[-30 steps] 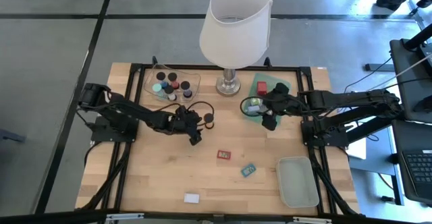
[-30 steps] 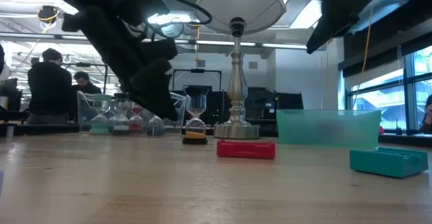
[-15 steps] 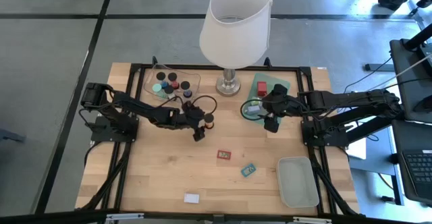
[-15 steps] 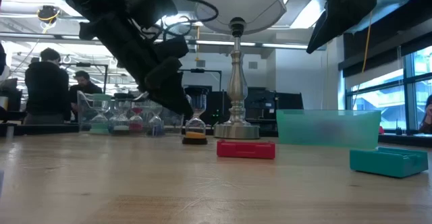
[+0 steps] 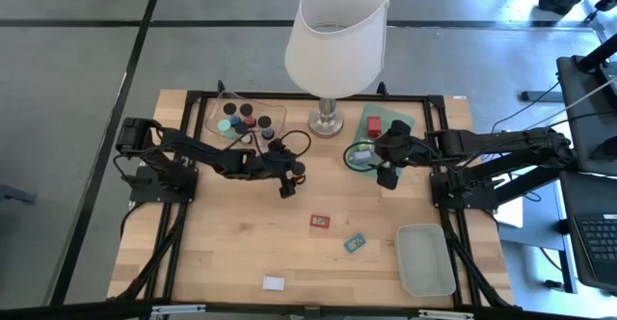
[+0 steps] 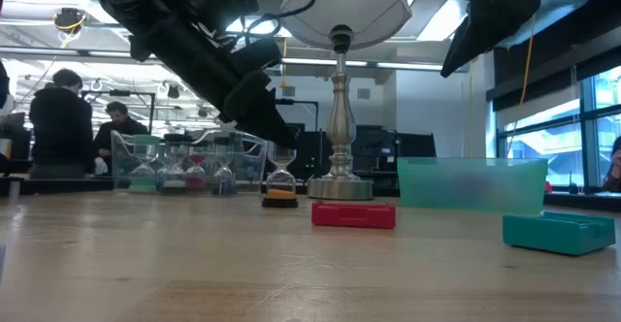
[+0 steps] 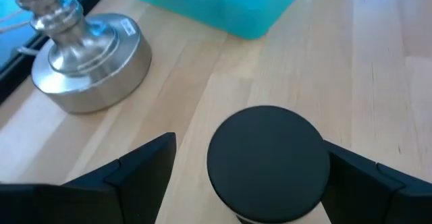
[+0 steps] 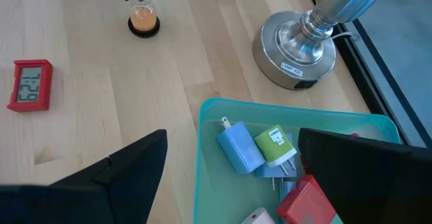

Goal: Pick & Place Office items
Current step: Put the orange hourglass into the transparent bin

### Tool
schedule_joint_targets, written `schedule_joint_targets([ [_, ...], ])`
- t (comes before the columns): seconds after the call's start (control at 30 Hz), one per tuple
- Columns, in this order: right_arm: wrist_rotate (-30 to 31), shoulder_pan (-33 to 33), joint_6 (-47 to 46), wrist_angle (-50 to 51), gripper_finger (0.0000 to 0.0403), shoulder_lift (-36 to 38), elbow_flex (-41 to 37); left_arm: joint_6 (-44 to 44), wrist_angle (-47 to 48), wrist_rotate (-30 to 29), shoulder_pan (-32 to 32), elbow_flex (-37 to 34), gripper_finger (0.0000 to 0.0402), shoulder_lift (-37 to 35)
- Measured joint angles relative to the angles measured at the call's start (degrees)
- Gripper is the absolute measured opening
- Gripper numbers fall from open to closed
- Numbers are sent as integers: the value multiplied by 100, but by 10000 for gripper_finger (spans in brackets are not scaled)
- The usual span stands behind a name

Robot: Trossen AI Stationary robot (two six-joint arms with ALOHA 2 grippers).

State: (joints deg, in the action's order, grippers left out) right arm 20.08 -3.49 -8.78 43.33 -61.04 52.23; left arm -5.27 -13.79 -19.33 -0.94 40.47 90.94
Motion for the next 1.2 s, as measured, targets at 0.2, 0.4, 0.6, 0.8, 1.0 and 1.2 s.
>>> schedule_joint_targets([
  [0.2, 0, 0, -2, 0, 339, 0, 0, -70, -15, 7, -8, 0, 296, 0],
  [0.4, 0, 0, -20, 0, 339, 0, 0, -436, -65, -3, -9, 0, 210, 0],
  [0.6, 0, 0, -20, 0, 339, 0, 0, -838, -561, -173, -8, 0, 203, -79],
  [0.8, -3, 0, -133, -2, 339, 0, 0, -706, -431, -1289, -10, 0, 203, -797],
  [1.0, -2, 0, -152, 0, 339, 0, 0, -655, 345, -2710, -10, 9, 203, -1936],
  [1.2, -4, 0, -295, -2, 339, 0, 0, -1330, 1863, -3659, -96, 11, 203, -2605],
])
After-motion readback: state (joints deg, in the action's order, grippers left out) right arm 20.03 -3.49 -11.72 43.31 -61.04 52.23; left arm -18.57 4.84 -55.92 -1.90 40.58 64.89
